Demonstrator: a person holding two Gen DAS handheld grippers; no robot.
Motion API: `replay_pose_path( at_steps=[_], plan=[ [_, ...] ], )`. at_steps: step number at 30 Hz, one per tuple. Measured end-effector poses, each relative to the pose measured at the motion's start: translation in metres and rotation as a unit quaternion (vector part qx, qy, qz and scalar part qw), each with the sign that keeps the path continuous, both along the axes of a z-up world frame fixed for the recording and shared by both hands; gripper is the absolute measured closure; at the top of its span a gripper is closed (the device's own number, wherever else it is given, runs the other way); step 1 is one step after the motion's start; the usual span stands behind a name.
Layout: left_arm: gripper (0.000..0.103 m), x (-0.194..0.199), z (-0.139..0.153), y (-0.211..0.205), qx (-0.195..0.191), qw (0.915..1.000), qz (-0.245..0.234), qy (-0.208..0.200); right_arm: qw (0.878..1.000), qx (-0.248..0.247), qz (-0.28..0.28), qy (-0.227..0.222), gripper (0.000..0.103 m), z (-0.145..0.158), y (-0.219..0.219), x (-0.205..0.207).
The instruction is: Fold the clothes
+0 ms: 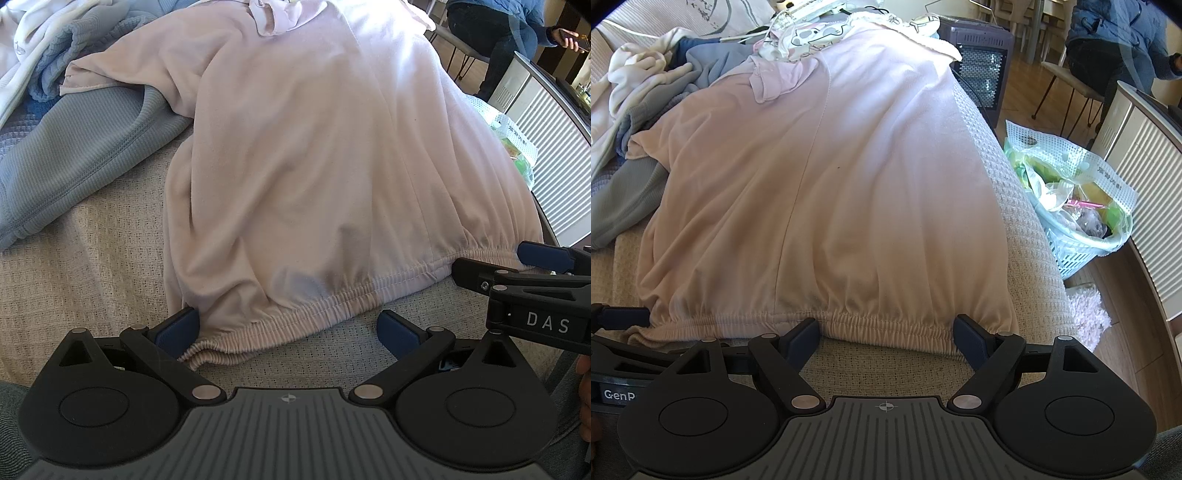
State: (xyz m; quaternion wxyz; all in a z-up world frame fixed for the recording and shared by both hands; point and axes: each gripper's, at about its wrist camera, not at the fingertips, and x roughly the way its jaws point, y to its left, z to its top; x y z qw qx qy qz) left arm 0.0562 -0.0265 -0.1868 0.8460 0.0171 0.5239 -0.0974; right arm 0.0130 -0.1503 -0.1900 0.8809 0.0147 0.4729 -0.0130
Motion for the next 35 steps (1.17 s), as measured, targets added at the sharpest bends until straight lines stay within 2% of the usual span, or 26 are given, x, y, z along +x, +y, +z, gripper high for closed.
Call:
replay_pose_path(
  at_steps=[13,35],
  plan=[
    [0.0,-0.001,0.0,-0.018,0.001,1.0,0.0,0.0,1.0,-0.001,0.0,0.0,0.021,0.0,0.0,0.0],
    [0.0,0.018,-0.002,-0.046,0.004,1.0,0.0,-0.001,1.0,-0.004,0.002,-0.002,0.021,-0.001,0.0,0.0]
  ],
)
